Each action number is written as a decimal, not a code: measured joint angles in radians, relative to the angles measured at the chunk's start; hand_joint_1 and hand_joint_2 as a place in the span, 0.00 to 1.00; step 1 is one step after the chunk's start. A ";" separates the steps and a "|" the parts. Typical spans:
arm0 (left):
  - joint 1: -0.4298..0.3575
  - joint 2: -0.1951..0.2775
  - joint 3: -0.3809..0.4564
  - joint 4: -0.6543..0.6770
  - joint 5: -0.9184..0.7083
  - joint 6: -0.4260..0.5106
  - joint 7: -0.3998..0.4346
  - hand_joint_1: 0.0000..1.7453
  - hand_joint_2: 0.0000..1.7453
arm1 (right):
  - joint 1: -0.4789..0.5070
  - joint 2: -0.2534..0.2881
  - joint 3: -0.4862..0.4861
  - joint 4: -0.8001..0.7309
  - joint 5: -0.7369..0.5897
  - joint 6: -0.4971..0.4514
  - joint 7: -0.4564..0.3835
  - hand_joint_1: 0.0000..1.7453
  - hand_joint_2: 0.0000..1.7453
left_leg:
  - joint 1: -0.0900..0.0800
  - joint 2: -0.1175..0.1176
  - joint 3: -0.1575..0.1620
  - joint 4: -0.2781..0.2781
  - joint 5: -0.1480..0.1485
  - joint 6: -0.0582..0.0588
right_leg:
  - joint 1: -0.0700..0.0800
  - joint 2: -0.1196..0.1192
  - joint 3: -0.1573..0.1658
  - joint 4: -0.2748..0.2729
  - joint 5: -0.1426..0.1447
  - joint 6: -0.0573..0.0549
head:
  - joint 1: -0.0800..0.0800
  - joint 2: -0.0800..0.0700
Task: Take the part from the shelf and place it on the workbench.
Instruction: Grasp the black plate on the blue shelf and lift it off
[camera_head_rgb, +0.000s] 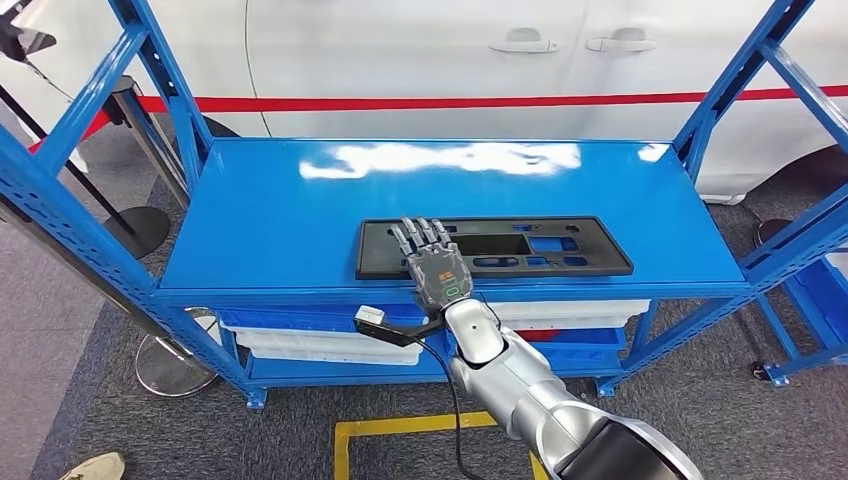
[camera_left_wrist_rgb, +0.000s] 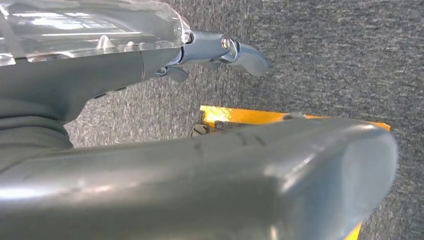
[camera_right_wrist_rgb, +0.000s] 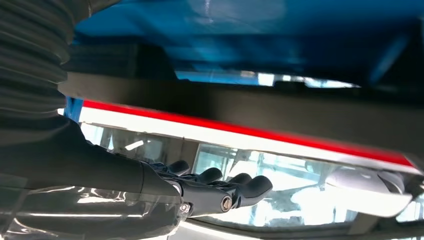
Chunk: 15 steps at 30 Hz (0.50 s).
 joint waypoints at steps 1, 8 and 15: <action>0.000 0.000 0.000 0.000 -0.001 0.000 -0.001 0.00 0.00 | -0.002 -0.001 -0.001 0.003 0.001 0.001 0.001 0.00 1.00 | -0.001 -0.001 0.001 0.000 0.001 0.000 | 0.003 0.000 0.035 -0.067 0.036 -0.007 | 0.000 0.000; -0.001 -0.004 0.003 0.000 -0.008 -0.002 -0.011 0.00 0.00 | -0.017 -0.003 -0.027 0.017 0.001 0.002 -0.002 0.00 1.00 | -0.004 -0.001 0.002 -0.011 0.008 -0.030 | 0.012 -0.006 0.132 -0.277 0.111 -0.048 | 0.002 0.000; 0.003 -0.002 0.007 0.000 -0.013 -0.002 -0.015 0.00 0.00 | -0.035 -0.008 -0.057 0.030 0.006 0.004 -0.005 0.00 1.00 | -0.002 0.000 -0.093 0.216 -0.091 -0.047 | 0.008 -0.008 0.134 -0.291 0.125 -0.053 | 0.001 0.000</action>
